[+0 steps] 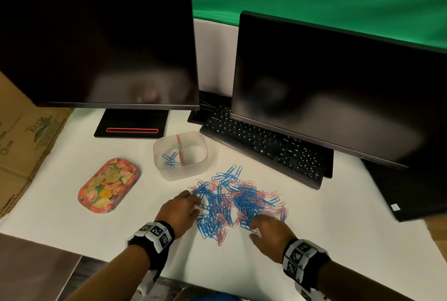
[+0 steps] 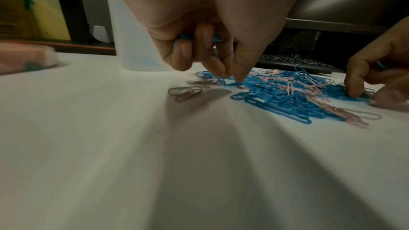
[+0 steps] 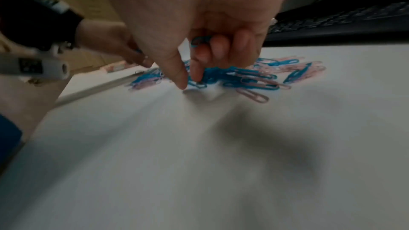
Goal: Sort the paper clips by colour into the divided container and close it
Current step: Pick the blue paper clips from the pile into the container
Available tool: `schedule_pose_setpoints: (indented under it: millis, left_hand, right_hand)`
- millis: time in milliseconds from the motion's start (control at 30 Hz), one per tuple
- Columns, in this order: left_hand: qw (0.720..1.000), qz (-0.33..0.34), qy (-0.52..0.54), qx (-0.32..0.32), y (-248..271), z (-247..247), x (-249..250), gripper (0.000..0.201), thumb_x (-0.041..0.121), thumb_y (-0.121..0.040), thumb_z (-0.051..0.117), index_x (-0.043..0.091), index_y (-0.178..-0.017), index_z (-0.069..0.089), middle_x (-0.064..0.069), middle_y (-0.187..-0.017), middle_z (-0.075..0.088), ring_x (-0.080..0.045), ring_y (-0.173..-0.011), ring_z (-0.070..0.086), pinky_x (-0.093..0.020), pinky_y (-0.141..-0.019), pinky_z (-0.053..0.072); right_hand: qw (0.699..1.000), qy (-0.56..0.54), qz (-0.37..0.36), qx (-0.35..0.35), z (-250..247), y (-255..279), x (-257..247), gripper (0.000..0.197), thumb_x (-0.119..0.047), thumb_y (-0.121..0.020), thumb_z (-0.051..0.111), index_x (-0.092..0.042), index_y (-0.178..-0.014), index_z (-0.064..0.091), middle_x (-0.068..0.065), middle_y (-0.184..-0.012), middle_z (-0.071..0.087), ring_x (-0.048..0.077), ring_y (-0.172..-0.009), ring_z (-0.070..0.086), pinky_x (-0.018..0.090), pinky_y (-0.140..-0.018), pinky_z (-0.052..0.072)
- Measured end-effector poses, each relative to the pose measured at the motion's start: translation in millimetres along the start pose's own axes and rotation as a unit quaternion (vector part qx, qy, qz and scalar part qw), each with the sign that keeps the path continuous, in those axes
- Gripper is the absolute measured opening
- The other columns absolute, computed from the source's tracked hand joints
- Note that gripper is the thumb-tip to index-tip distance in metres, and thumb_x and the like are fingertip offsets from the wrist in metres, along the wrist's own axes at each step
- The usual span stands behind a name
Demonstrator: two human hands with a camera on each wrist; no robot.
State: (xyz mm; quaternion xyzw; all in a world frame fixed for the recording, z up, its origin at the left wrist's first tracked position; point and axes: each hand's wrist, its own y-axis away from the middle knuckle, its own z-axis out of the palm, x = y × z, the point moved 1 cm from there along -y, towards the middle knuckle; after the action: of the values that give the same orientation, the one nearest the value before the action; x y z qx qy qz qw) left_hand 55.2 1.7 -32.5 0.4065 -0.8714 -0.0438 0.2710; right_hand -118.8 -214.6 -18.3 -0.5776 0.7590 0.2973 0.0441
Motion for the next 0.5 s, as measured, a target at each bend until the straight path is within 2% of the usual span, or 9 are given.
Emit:
schedule_pose_setpoints:
  millis: [67,133,200,233,267,333,367,433,500]
  left_hand:
    - [1.0,0.004,-0.016,-0.009,-5,0,6,0.027,0.03,-0.091,0.053,0.028,-0.118,0.059,0.005,-0.119,0.051,-0.025,-0.102,0.061,-0.033,-0.084,0.048]
    - [0.999,0.001,-0.036,-0.024,-9,0,9,0.025,0.031,-0.091,0.052,0.029,-0.115,0.059,0.005,-0.122,0.049,-0.025,-0.102,0.061,-0.033,-0.084,0.048]
    - [0.998,0.003,-0.057,-0.034,-11,-1,11,0.019,0.031,-0.091,0.053,0.026,-0.108,0.06,0.004,-0.119,0.049,-0.027,-0.096,0.062,-0.032,-0.079,0.048]
    - [0.997,0.003,-0.062,-0.039,-11,-1,11,0.017,0.032,-0.09,0.053,0.023,-0.104,0.06,0.003,-0.117,0.05,-0.027,-0.094,0.062,-0.033,-0.077,0.048]
    - [0.997,0.0,-0.066,-0.044,-11,-2,11,0.017,0.031,-0.09,0.053,0.021,-0.102,0.059,0.002,-0.115,0.05,-0.028,-0.092,0.062,-0.033,-0.076,0.048]
    - [0.997,-0.005,-0.065,-0.045,-9,-2,9,0.015,0.032,-0.089,0.053,0.02,-0.096,0.058,0.001,-0.11,0.052,-0.028,-0.091,0.062,-0.033,-0.075,0.048]
    - [0.997,-0.008,-0.059,-0.043,-8,-3,8,0.013,0.032,-0.088,0.053,0.021,-0.092,0.057,0.002,-0.106,0.052,-0.028,-0.09,0.062,-0.033,-0.074,0.047]
    - [0.998,-0.018,-0.038,-0.044,-5,-6,6,0.009,0.032,-0.086,0.055,0.026,-0.081,0.053,0.005,-0.095,0.052,-0.024,-0.088,0.061,-0.029,-0.072,0.045]
    - [0.998,-0.043,0.001,-0.047,-2,-10,5,0.012,0.029,-0.081,0.061,0.027,-0.073,0.052,0.006,-0.086,0.058,-0.02,-0.083,0.061,-0.027,-0.069,0.045]
  right_hand:
    - [0.999,0.048,-0.005,0.0,4,-2,-1,0.027,-0.032,-0.093,0.044,-0.019,-0.114,0.056,0.001,-0.118,0.056,0.023,-0.108,0.056,0.029,-0.088,0.044]
    - [0.993,0.113,-0.029,-0.016,3,-2,-6,0.021,-0.029,-0.091,0.052,-0.015,-0.103,0.06,0.005,-0.109,0.06,0.024,-0.097,0.061,0.029,-0.078,0.048]
    - [0.988,0.142,-0.049,-0.034,1,1,-11,0.021,-0.035,-0.063,0.08,-0.023,-0.073,0.066,-0.004,-0.077,0.063,0.012,-0.066,0.064,0.019,-0.053,0.048]
    - [0.985,0.159,-0.058,-0.029,1,2,-14,0.026,-0.038,-0.05,0.085,-0.025,-0.061,0.065,-0.008,-0.066,0.06,0.006,-0.058,0.06,0.015,-0.046,0.044]
    - [0.981,0.18,-0.063,-0.029,2,1,-12,0.025,-0.038,-0.05,0.085,-0.024,-0.059,0.066,-0.009,-0.066,0.06,0.005,-0.059,0.06,0.015,-0.046,0.044]
    - [0.98,0.18,-0.064,-0.052,2,0,-11,0.014,-0.032,-0.072,0.074,-0.023,-0.08,0.069,-0.003,-0.086,0.063,0.013,-0.074,0.063,0.021,-0.058,0.049]
    - [0.981,0.181,-0.055,-0.052,3,0,-9,0.013,-0.033,-0.073,0.073,-0.025,-0.082,0.067,-0.003,-0.087,0.062,0.013,-0.072,0.062,0.021,-0.057,0.049]
    - [0.98,0.183,-0.042,-0.072,15,-3,-4,0.025,-0.037,-0.053,0.084,-0.03,-0.064,0.063,-0.011,-0.07,0.058,0.004,-0.054,0.056,0.014,-0.043,0.044]
    - [0.981,0.167,-0.063,-0.078,22,-8,3,0.026,-0.028,-0.047,0.086,-0.029,-0.058,0.062,-0.012,-0.063,0.056,0.005,-0.054,0.056,0.013,-0.042,0.044]
